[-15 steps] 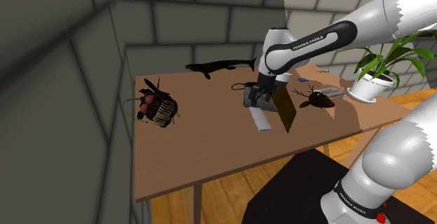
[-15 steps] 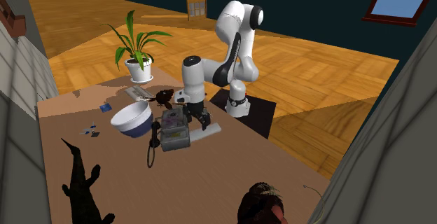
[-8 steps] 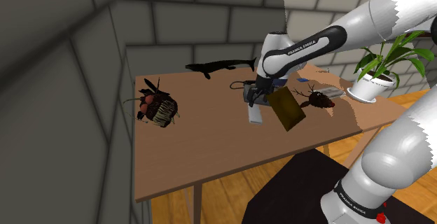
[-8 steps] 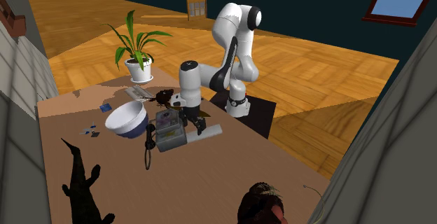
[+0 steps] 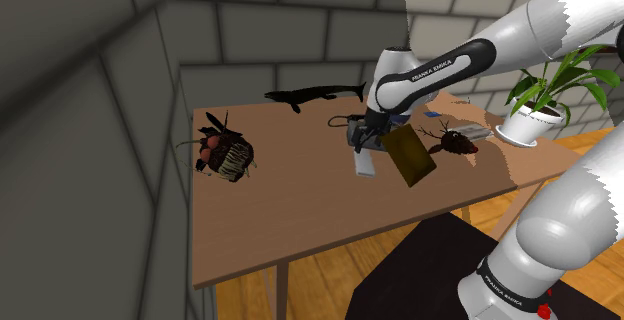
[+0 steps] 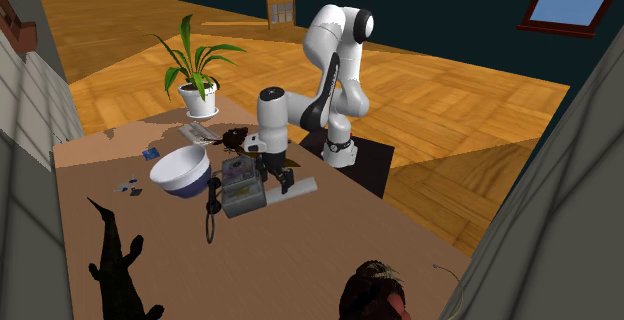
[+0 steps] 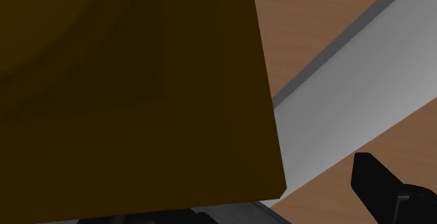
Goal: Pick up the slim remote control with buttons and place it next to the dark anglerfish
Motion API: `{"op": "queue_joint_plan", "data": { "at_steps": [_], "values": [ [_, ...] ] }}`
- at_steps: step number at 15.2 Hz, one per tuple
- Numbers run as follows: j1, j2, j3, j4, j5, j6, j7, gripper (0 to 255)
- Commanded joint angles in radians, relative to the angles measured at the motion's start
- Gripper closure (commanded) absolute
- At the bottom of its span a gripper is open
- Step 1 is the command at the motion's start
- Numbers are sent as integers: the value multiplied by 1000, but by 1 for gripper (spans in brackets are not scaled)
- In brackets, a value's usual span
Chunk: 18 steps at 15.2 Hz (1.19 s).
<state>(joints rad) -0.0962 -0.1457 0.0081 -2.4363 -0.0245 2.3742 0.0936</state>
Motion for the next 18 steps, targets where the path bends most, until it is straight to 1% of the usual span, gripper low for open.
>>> {"op": "queue_joint_plan", "data": {
  "at_steps": [1, 2, 4, 6, 7, 8, 10, 11, 18],
  "values": [
    [2, 69, 1, -10, 3, 8, -8, 0],
    [4, 81, 3, -5, 2, 14, -4, 255],
    [-8, 79, -14, -4, 5, 12, -35, 255],
    [-4, 59, -9, -4, 6, -7, -25, 255],
    [-5, 74, -11, 14, 6, -11, -30, 255],
    [-12, 58, -20, -10, 7, -3, -44, 255],
    [-8, 47, -15, -30, 7, 6, -36, 255],
    [1, 69, 1, -10, 3, 8, -8, 255],
    [3, 7, 0, 28, 6, -93, -11, 255]
  ]
}}
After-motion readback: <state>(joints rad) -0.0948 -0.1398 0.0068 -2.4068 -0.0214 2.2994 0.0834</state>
